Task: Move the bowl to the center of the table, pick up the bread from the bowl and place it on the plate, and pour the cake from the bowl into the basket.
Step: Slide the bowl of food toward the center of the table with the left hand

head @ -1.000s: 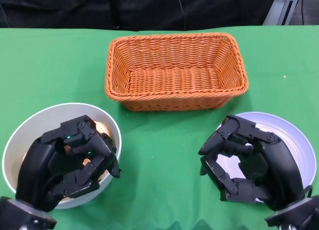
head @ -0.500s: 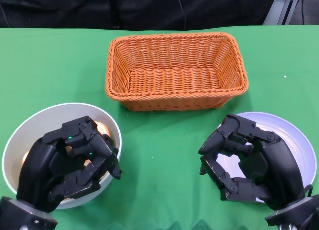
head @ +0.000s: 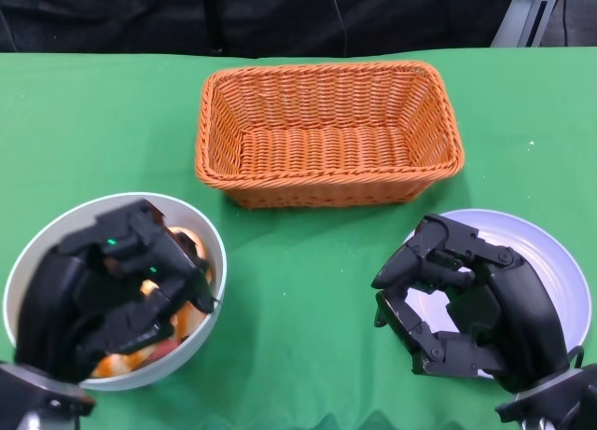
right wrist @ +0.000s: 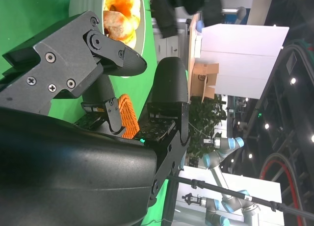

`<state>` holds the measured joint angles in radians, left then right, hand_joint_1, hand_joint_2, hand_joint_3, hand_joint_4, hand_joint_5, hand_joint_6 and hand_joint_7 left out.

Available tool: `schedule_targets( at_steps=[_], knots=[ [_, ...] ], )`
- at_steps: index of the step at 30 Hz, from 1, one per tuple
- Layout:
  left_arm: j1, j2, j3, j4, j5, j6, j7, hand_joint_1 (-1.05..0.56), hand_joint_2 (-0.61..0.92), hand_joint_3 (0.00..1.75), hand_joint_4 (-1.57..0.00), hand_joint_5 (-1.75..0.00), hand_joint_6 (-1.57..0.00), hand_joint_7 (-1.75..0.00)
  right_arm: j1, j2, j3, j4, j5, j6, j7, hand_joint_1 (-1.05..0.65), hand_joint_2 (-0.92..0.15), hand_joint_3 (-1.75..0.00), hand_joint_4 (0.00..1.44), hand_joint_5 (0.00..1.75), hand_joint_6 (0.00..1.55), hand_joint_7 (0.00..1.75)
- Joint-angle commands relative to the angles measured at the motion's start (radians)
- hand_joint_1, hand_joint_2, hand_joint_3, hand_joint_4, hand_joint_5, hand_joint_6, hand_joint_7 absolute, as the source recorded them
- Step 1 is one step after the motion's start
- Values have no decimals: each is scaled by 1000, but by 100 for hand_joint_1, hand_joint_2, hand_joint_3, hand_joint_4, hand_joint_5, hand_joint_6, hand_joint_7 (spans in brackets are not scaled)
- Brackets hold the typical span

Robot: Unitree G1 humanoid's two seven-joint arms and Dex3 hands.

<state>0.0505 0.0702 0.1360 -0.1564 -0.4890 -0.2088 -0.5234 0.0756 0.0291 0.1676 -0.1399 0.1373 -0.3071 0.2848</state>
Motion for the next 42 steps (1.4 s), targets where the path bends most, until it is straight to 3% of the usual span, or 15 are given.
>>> schedule_targets(
  at_steps=[1,3,7,9,12,15,25,33,36,42],
  knots=[
    [-26,24,60,-41,-23,17,60,-19,92,28,-83,-130,-99,-71,-9,-8,-8,4,3,-17,1,-11,-53,-95,74,155,69,118],
    [-42,24,90,-57,-11,4,101,-25,92,17,-81,-111,-104,-42,-10,-9,-9,5,3,-16,1,-11,-53,-95,75,155,70,118],
    [-80,37,142,-63,-50,-4,118,-30,92,12,-84,-78,-105,-12,-11,-8,-10,10,4,-20,1,-10,-53,-95,75,155,71,119],
    [-97,50,166,-55,-68,-3,111,-34,92,9,-92,-50,-102,-3,-12,-8,-10,13,2,-23,1,-10,-53,-96,75,155,70,119],
    [-119,89,201,-25,-47,-32,99,-41,92,11,-94,-25,-94,0,-11,-9,-8,14,3,-24,3,-10,-52,-97,75,156,70,120],
    [-133,131,231,9,-9,-50,110,-53,92,13,-88,-12,-86,0,-10,-7,-7,16,0,-28,1,-10,-52,-98,75,156,69,120],
    [-186,222,287,204,141,-142,155,-74,92,26,-58,0,-57,0,-9,-9,-6,21,-9,-36,-2,-11,-52,-97,75,156,70,118],
    [-238,280,257,443,310,-213,210,-74,92,33,-29,0,-33,0,-13,-6,-4,34,-4,-45,3,-11,-52,-98,74,158,70,120],
    [-248,291,251,486,330,-239,216,-74,92,33,-26,0,-30,0,-13,-7,-4,36,-4,-48,4,-10,-51,-100,74,158,69,121],
    [-273,339,209,656,500,-341,342,-75,92,39,-29,-2,-28,-1,-13,-4,-1,47,-1,-62,7,-10,-51,-101,74,159,69,121]
  ],
)
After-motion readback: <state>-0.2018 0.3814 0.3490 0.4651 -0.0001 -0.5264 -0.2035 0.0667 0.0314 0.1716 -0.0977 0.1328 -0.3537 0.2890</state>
